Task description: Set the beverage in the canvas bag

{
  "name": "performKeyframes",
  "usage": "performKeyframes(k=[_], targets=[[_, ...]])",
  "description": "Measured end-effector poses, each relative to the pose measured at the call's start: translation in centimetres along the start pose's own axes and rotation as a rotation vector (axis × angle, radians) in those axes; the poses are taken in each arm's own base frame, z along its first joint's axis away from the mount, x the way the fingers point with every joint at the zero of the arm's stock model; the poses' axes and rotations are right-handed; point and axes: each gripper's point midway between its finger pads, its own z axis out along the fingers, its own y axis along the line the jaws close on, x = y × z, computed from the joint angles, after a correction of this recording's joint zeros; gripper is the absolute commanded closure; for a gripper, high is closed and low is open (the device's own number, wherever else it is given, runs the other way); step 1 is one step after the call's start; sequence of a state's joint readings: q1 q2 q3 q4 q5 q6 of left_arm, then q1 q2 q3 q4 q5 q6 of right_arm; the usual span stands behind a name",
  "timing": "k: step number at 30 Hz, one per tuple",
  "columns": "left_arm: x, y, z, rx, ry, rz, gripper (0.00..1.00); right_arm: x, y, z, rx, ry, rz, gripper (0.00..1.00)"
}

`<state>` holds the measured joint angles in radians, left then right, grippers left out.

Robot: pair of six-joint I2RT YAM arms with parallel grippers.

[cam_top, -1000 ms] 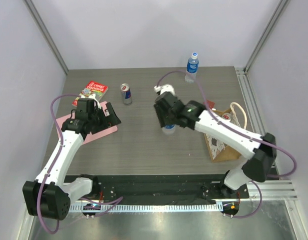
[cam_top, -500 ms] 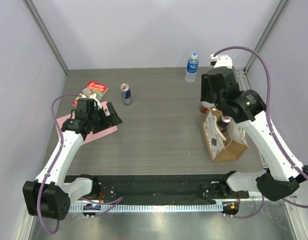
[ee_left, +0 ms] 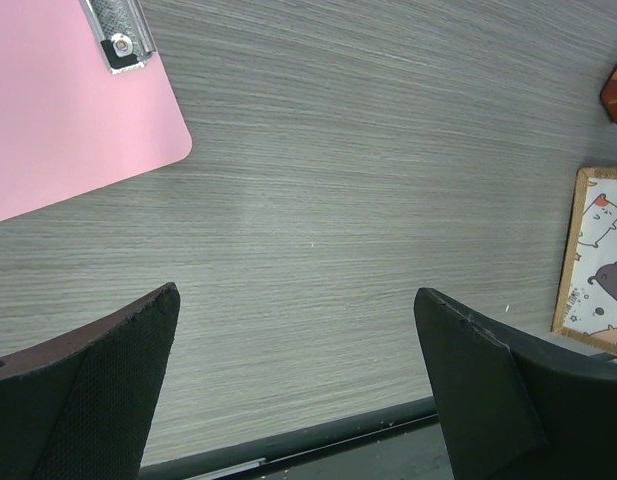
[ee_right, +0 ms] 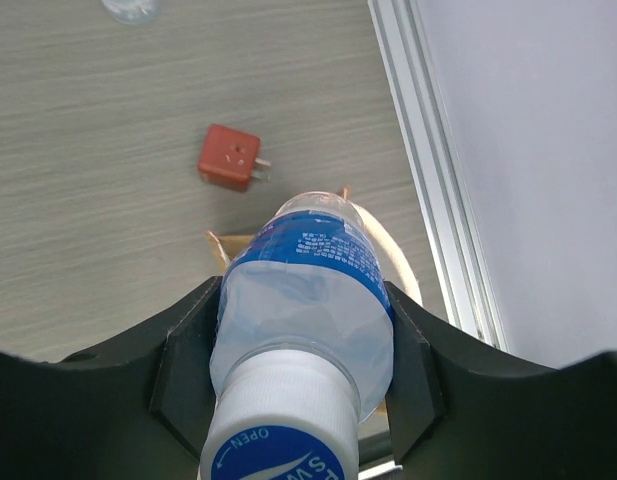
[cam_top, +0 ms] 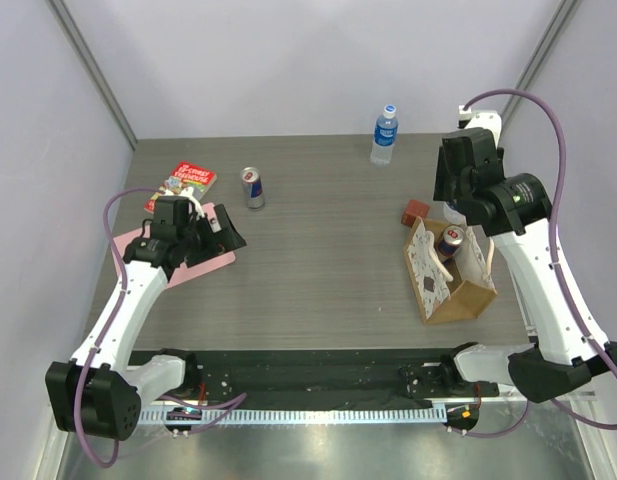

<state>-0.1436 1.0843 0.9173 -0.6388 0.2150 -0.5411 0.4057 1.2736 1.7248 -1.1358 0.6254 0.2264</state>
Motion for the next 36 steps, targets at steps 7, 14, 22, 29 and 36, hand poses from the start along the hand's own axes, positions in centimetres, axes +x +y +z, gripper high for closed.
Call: performKeyframes(k=[7,14,22,29,36], targets=[[0.1,-0.1,0.0,0.006,0.004,0.000,0.00,3.6,-0.7,0.7,0.032,0.092,0.021,0.99],[0.3,-0.1,0.1,0.013,0.009,-0.001,0.00,6.5,-1.9,-0.1,0.065,0.164,0.051,0.99],[0.4,-0.4,0.1,0.028,0.015,0.000,0.00,8.6,-2.0,-0.6,0.049,0.188,0.093,0.99],[0.5,-0.7,0.3,0.048,0.025,-0.001,0.00,12.8,-1.4,1.6,0.079,0.279,0.077,0.99],[0.7,-0.6,0.5,0.048,0.035,-0.003,0.00,15.2,-2.5,4.2,0.132,0.331,0.142,0.99]])
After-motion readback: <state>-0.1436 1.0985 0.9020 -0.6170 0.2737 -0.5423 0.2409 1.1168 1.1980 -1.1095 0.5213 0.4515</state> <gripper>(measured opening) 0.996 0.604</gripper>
